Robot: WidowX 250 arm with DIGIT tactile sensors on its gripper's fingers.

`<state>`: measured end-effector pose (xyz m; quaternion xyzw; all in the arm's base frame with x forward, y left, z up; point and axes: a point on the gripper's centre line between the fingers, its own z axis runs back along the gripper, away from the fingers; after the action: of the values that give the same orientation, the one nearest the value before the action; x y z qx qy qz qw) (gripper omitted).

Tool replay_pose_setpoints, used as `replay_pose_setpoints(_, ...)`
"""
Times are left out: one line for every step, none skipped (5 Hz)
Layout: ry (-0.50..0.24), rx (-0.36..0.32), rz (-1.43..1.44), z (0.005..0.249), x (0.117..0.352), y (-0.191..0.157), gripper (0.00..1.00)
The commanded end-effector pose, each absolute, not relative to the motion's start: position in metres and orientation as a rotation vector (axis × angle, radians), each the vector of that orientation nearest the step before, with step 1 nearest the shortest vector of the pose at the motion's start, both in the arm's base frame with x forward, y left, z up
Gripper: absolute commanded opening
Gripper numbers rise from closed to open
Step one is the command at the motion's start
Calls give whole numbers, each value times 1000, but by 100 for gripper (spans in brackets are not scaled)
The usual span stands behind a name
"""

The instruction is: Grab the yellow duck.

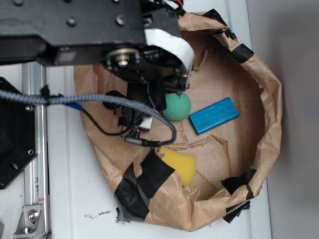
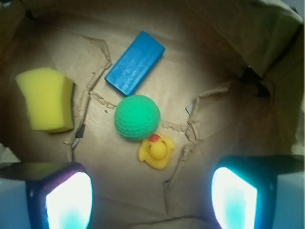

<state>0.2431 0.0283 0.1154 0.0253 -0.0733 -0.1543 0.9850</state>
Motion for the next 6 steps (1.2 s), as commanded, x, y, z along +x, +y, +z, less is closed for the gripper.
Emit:
replay_pose_setpoints(-179,62,-306,123,246,28,100)
replay_pose_setpoints(-140,85,-303,90,259,41,100)
replay_pose_setpoints(-145,104,-339,70,268,48,100)
replay_pose_setpoints(-127,88,-387,52,270,54,100)
replay_pose_setpoints(-146,71,-431,58,264,49,100)
replay_pose_setpoints(-136,16,-417,69,256,60,100)
